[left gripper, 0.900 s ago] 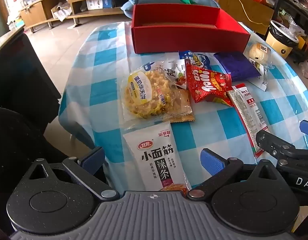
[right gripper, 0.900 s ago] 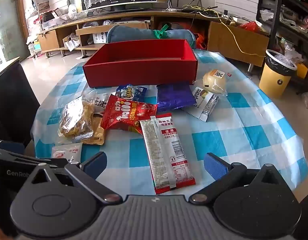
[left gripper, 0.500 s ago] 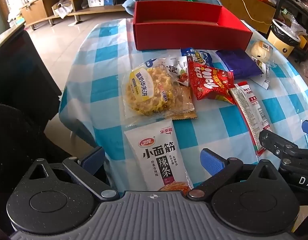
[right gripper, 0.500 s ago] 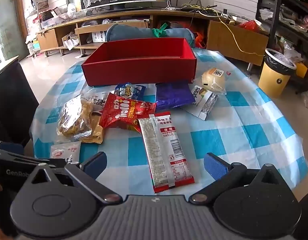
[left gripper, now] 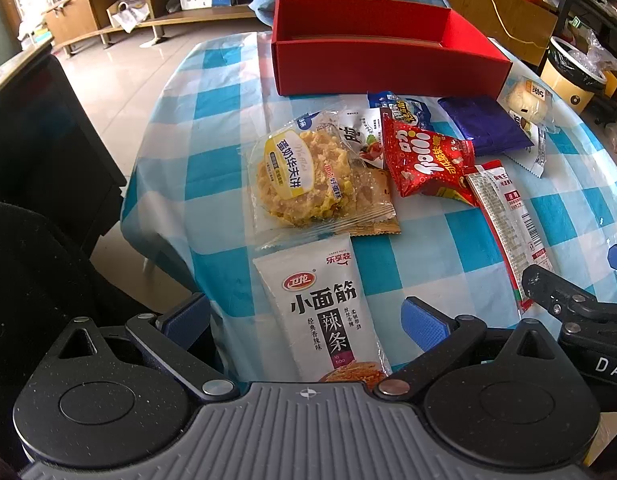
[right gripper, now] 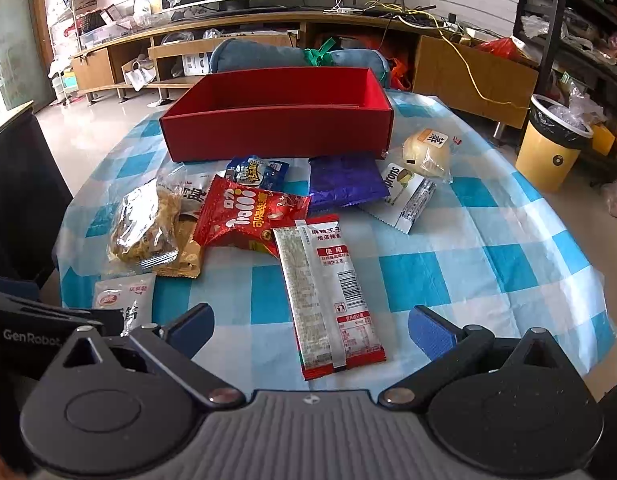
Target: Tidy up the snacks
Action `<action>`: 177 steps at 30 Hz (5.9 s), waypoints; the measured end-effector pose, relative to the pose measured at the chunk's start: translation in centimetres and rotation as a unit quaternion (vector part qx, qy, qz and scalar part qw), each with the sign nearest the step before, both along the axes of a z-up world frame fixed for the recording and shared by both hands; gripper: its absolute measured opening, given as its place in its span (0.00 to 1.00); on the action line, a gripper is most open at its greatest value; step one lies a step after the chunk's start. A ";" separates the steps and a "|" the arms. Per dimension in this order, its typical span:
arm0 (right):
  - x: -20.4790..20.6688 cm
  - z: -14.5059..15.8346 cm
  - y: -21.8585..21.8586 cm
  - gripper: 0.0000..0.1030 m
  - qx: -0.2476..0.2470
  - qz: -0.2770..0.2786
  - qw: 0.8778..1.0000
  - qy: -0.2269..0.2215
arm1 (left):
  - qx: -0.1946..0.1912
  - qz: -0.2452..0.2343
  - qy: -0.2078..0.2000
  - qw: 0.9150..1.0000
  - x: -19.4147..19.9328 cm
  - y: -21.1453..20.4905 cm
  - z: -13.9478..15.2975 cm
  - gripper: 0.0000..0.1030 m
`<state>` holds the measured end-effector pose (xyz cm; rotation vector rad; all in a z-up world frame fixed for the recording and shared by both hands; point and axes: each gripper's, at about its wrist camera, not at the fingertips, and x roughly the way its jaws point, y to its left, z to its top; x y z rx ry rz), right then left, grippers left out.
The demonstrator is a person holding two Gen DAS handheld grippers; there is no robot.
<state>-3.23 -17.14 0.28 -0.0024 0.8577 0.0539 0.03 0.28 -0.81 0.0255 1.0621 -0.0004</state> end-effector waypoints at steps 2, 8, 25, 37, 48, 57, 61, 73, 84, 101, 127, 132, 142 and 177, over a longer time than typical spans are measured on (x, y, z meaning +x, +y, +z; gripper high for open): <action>0.1 -0.1 -0.1 0.97 0.001 0.000 1.000 0.002 | 0.000 -0.001 0.000 1.000 0.1 0.0 0.0 0.99; 0.1 -0.2 0.0 0.97 -0.001 0.000 1.000 0.004 | 0.001 -0.003 0.000 1.000 0.0 0.0 0.1 0.99; 0.2 -0.3 0.0 0.97 -0.001 0.001 1.000 0.005 | 0.001 -0.003 0.000 1.000 0.1 -0.1 0.1 0.99; 0.2 -0.4 0.1 0.97 -0.001 0.002 1.000 0.007 | 0.001 -0.004 0.001 1.000 0.0 -0.1 0.1 0.99; 0.1 -0.6 0.3 0.97 -0.001 0.006 1.000 0.010 | 0.003 -0.006 0.004 1.000 -0.2 -0.4 -0.2 0.99; 0.3 -0.7 0.1 0.97 0.000 0.009 1.000 0.017 | 0.003 -0.007 0.023 1.000 0.0 -0.4 -0.8 0.99; 0.4 -0.7 -0.1 0.97 0.002 0.008 1.000 0.019 | 0.000 -0.001 0.040 0.999 0.4 -0.3 -1.4 0.99; 2.7 -0.7 -1.2 0.97 0.009 0.024 0.999 0.041 | -0.001 0.020 0.092 0.996 1.7 -1.0 -3.7 0.97; 8.2 -2.6 -1.7 0.97 -0.014 0.067 0.994 0.083 | -0.008 0.035 0.121 0.992 2.5 -0.9 -5.1 0.93; 11.0 -5.7 -0.4 0.97 -0.023 0.119 0.984 0.129 | -0.044 0.062 0.137 0.988 3.1 0.9 -6.4 1.00; 9.2 -4.4 -0.8 0.46 -0.022 0.150 0.981 0.117 | -0.039 0.019 0.104 0.994 3.8 -1.3 -4.6 0.59; 8.4 -4.1 -1.4 0.44 -0.014 0.142 0.983 0.115 | -0.038 -0.005 0.096 0.995 4.0 -2.8 -4.4 0.56; 7.7 -3.3 -3.4 0.44 -0.003 0.107 0.988 0.107 | -0.022 -0.036 0.078 0.996 5.1 -5.0 -4.8 0.56; 6.3 -0.4 -4.0 0.44 0.030 0.059 0.995 0.080 | -0.093 -0.099 0.057 0.989 4.3 -4.8 -1.7 0.48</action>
